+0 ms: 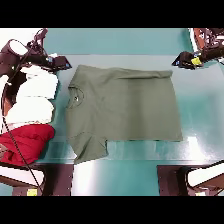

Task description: Fold the shirts.

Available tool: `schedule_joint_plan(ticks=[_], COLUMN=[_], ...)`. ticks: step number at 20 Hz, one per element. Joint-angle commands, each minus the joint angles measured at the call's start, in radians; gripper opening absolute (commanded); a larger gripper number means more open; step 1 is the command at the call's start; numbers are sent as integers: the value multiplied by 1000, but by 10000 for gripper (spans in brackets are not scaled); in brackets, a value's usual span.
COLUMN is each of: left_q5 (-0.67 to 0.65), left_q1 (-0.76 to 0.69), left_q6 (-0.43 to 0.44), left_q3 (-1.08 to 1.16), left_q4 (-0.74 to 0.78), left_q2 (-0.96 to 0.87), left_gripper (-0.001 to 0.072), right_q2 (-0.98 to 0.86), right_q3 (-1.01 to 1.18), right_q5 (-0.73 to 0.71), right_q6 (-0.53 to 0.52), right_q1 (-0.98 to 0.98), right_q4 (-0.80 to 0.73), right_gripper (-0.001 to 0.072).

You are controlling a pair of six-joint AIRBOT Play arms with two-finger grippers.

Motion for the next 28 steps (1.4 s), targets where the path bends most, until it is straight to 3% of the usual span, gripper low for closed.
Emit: schedule_joint_plan(ticks=[1,5,13,19,23,24,25,26,28], left_q5=[-254,-269,-216,-90,5,18,32,40,29], left_q1=[51,69,69,48,-53,-63,-64,-64,-64], left_q6=[-3,-32,-106,-53,-83,-93,-106,-106,-106], left_q3=[-7,-286,-1038,-1191,-1220,-1220,-1220,-1217,-1195], left_q4=[17,88,57,-90,-90,-90,-90,-90,-89], left_q2=[14,213,707,750,750,750,750,750,750], left_gripper=[532,532,530,530,529,447,205,40,25], right_q2=[-13,154,459,546,579,587,596,603,625], right_q3=[36,-195,-605,-692,-693,-693,-693,-693,-726], right_q5=[139,172,120,92,92,93,101,121,158], right_q6=[-14,-48,-67,-66,-66,-66,-66,-66,-66], right_q1=[-37,-88,-114,-114,-114,-114,-118,-128,-177], right_q4=[42,43,42,42,42,41,36,34,32], right_gripper=[479,455,454,453,453,453,453,453,453])
